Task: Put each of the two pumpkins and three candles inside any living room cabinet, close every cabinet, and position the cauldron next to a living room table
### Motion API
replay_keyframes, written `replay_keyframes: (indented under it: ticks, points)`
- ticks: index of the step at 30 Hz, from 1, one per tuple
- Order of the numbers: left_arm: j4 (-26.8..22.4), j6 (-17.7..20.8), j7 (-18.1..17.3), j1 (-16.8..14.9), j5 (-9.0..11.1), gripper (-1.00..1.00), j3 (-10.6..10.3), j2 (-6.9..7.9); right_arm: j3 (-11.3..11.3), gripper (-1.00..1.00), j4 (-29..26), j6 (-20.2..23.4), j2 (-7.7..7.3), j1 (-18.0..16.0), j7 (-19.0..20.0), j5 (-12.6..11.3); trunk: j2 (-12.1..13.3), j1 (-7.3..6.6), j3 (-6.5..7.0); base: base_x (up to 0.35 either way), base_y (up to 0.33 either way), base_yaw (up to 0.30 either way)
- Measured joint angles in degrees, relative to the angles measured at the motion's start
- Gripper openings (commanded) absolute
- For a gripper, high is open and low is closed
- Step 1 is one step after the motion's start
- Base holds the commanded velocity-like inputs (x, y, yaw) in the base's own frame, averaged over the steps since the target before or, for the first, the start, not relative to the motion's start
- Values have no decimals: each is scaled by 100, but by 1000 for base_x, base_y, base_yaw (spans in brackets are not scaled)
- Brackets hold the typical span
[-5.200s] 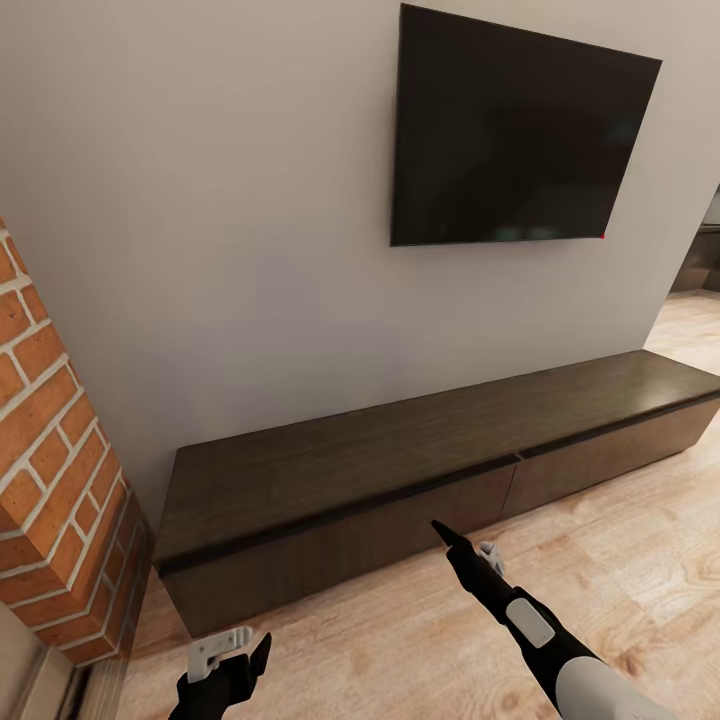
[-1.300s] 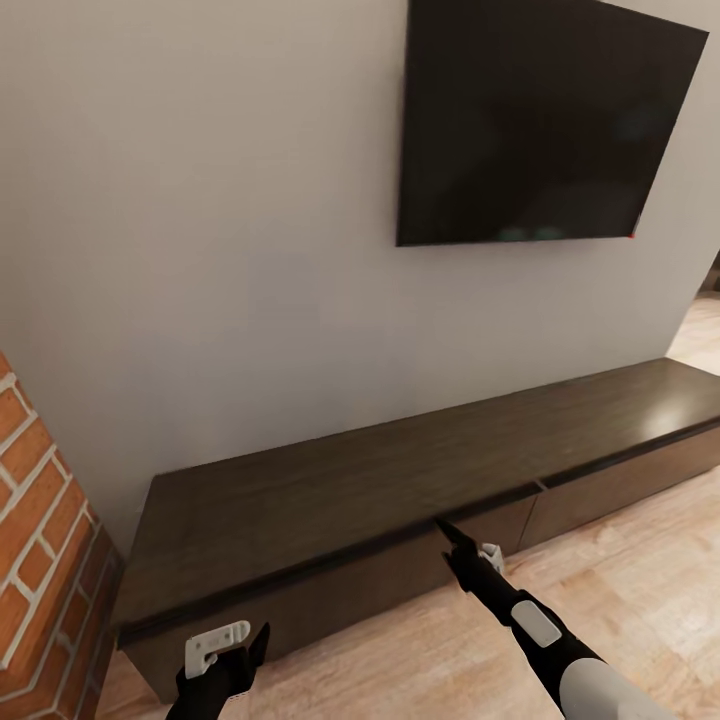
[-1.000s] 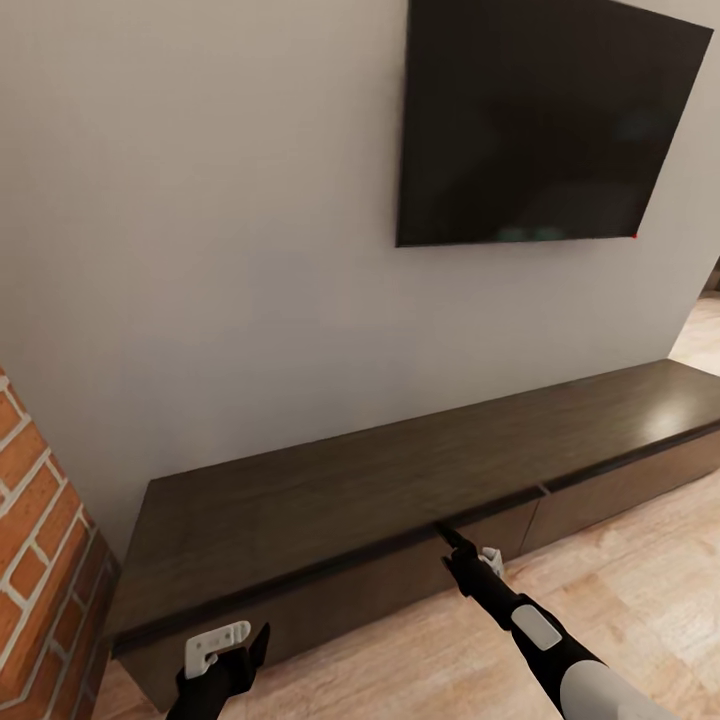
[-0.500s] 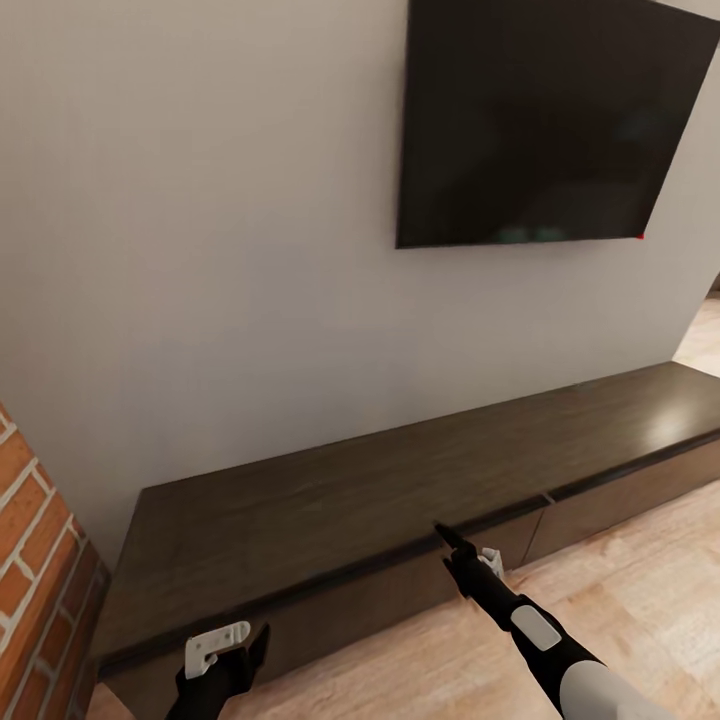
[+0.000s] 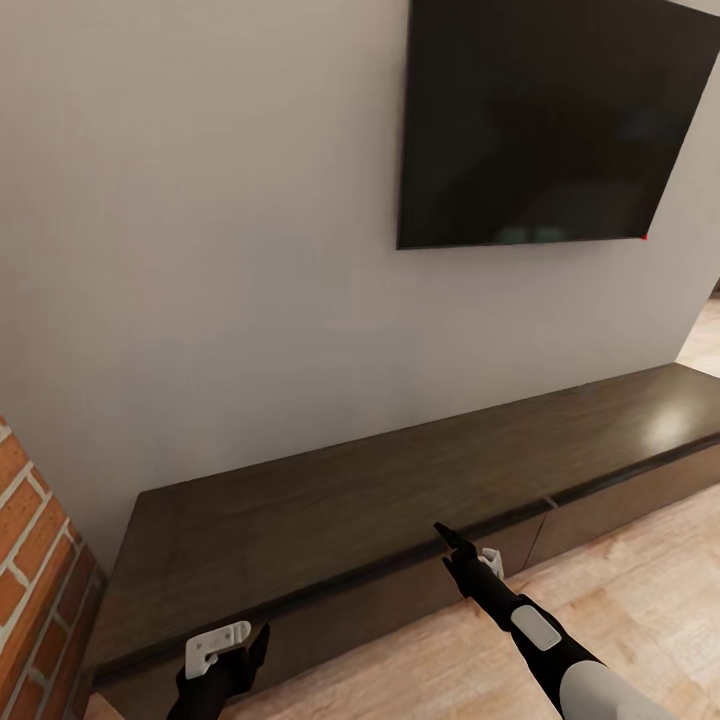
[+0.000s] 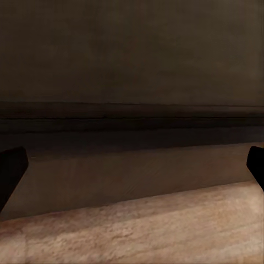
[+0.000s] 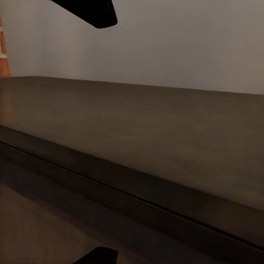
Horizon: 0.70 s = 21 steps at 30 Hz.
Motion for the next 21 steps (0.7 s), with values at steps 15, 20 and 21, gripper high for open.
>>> replay_keyframes:
  ticks: [15,20,21]
  points:
    - [-16,1,-21,0,49,100,1,6,0,100,3,-7,-1,0,0,8,0,0,0,0,0,0]
    - [-11,1,-20,0,49,100,1,6,1,100,3,-8,-5,0,0,9,-159,87,-71,0,0,0]
    - [-10,1,-20,0,48,100,1,6,1,100,3,-9,-3,0,0,9,-199,109,-89,0,0,0]
